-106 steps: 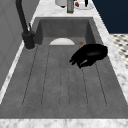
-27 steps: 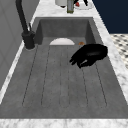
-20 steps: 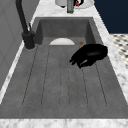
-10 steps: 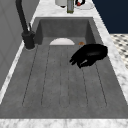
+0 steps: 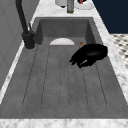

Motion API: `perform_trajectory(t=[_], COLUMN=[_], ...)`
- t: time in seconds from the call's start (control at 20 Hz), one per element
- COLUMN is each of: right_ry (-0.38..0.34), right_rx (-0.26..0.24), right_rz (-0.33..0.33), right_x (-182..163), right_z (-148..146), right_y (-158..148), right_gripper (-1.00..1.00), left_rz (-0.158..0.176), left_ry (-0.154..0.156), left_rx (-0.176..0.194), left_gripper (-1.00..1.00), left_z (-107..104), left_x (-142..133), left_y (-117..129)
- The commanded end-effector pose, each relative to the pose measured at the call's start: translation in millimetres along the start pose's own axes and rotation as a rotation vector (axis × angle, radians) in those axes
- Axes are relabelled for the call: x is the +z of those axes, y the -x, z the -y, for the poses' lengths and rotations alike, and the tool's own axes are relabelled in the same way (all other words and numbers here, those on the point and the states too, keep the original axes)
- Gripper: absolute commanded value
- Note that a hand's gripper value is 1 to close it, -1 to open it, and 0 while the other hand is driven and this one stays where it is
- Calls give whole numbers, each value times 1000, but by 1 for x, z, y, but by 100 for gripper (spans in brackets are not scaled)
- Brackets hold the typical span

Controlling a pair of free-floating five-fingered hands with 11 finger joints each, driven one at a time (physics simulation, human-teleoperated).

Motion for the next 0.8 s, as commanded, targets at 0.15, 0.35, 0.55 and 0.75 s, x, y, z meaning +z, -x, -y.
perform_trajectory(t=[0.15, 0.35, 0.55, 0.75], right_ry=[-19, -34, -26, 54], right_rx=[-20, -12, -16, -50], right_rz=[-9, -5, 0, 9], right_x=[27, 42, 63, 86], right_z=[30, 46, 47, 33], right_y=[-37, -62, -85, -103], right_gripper=[100, 100, 100, 100], left_rz=[0, 0, 0, 0], left_ry=[0, 0, 0, 0], left_rx=[0, 0, 0, 0], left_gripper=[0, 0, 0, 0], left_z=[0, 0, 0, 0], left_x=[0, 0, 0, 0], left_y=[0, 0, 0, 0])
